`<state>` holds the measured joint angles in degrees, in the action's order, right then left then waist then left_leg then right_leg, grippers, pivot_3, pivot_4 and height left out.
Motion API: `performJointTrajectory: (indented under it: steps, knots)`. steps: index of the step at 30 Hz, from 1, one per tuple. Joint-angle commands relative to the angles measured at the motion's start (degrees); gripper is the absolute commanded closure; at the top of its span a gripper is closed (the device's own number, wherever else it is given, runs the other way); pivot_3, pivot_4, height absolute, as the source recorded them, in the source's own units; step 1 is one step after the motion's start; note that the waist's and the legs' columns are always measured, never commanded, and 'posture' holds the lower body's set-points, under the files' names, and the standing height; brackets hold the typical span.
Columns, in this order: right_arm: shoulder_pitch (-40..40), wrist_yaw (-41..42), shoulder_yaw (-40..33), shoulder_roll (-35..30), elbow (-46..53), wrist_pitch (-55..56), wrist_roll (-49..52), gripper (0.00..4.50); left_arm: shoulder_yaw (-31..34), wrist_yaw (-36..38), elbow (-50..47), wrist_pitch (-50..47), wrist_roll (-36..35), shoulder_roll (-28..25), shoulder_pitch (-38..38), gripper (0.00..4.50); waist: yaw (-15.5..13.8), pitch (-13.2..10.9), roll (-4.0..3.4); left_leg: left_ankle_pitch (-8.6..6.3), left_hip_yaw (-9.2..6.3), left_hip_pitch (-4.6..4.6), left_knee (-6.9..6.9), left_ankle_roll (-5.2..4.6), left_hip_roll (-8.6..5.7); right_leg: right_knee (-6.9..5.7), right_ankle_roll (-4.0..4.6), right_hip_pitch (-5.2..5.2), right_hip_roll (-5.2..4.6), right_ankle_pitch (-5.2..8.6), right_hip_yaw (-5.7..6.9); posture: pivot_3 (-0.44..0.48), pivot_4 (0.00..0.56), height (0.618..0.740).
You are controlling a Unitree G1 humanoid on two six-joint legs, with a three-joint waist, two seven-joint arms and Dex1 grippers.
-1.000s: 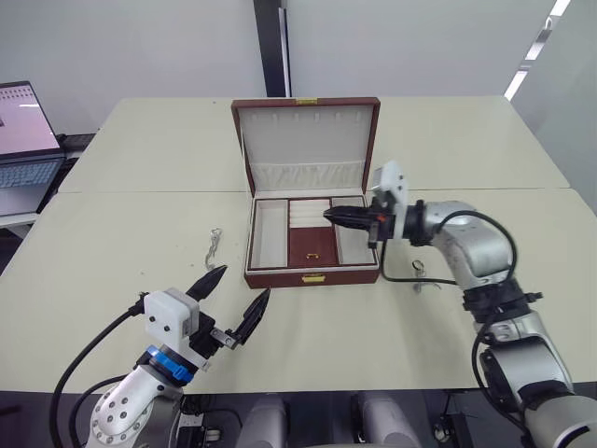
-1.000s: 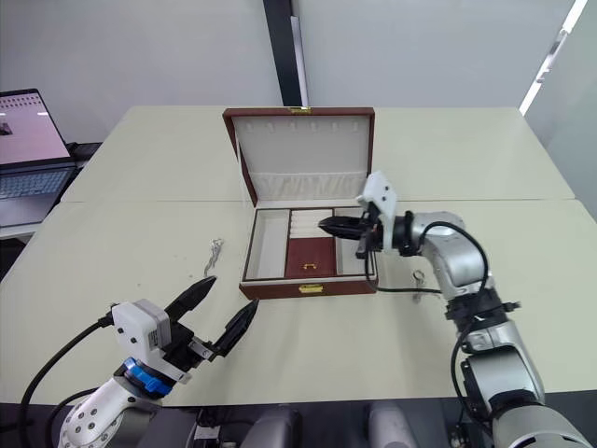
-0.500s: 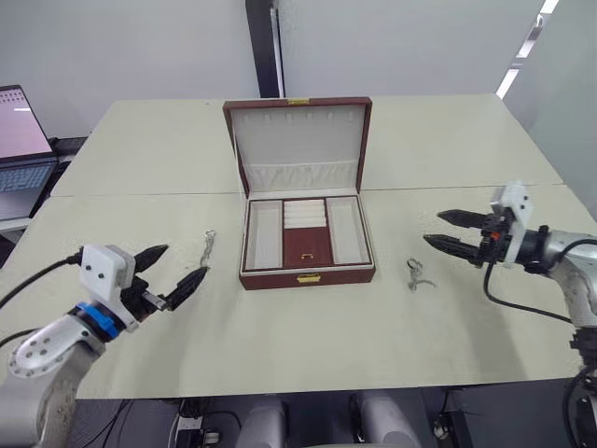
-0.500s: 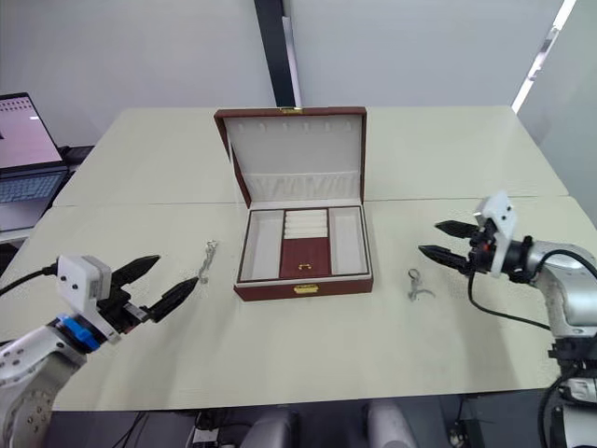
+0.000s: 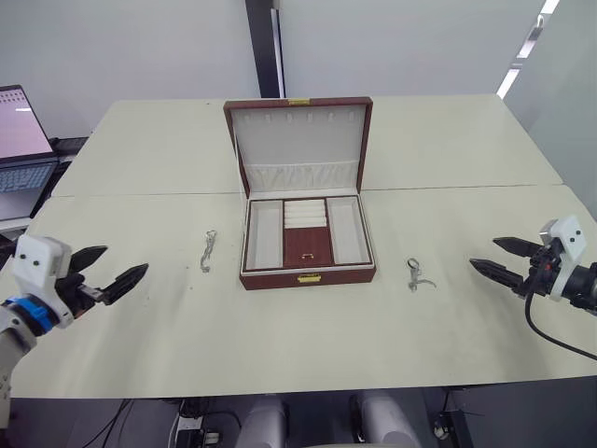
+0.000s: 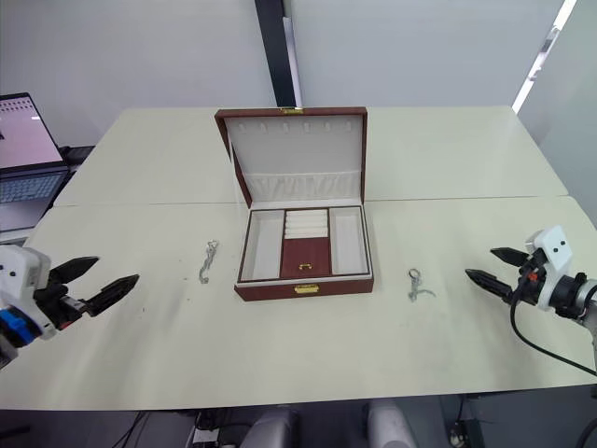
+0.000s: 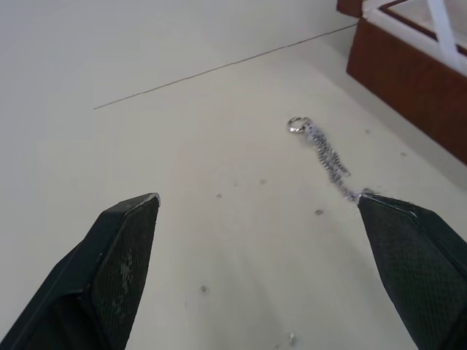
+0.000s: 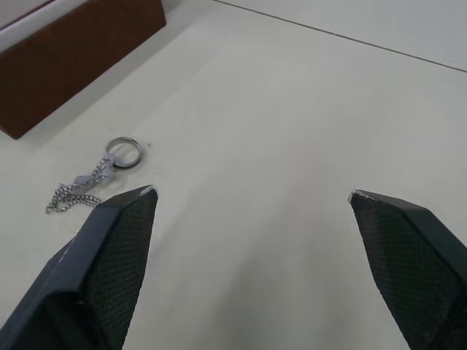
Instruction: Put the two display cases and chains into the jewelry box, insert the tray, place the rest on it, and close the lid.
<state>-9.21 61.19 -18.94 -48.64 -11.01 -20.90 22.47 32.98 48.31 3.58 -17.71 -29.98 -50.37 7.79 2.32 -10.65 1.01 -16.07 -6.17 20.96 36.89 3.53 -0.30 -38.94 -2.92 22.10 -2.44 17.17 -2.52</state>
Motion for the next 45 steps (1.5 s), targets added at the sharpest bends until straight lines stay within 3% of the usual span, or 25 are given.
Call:
performJointTrajectory:
  steps: [1,28,38,45]
  knots:
    - [-0.6,0.3,-1.1,-1.2,-0.6,2.5,-0.1,0.03,3.0,1.3,3.1,2.8,1.2,-1.5,-0.7,0.00,0.0,0.0,0.00,0.00,0.00,0.00,0.00,0.00,0.00,0.00,0.00,0.00,0.00,0.00,0.00,0.000,0.150,0.740]
    - [-0.8,0.7,-0.4,-0.6,-2.7,4.8,0.6,0.03,2.9,0.7,7.4,6.2,3.0,-0.2,-2.3,0.00,-0.2,0.0,0.00,0.00,-0.01,0.01,0.01,0.00,-0.02,-0.01,0.00,0.00,-0.05,0.00,0.01,0.000,0.150,0.740]
    - [-1.2,1.4,1.4,3.1,13.6,-1.3,8.5,0.03,1.7,-7.0,-0.3,0.7,0.6,7.8,-4.4,0.00,-0.1,0.0,0.01,0.00,-0.04,0.01,0.03,0.00,0.00,-0.03,-0.01,-0.01,-0.07,-0.01,0.01,0.000,0.150,0.740]
    - [0.9,0.3,5.1,6.1,26.9,-3.1,11.7,0.03,-4.9,-14.0,-8.8,-1.6,1.9,16.8,-5.2,0.00,-0.6,0.0,0.04,0.00,-0.05,0.04,0.06,0.01,-0.04,-0.02,-0.04,-0.02,-0.18,-0.02,0.02,0.000,0.150,0.740]
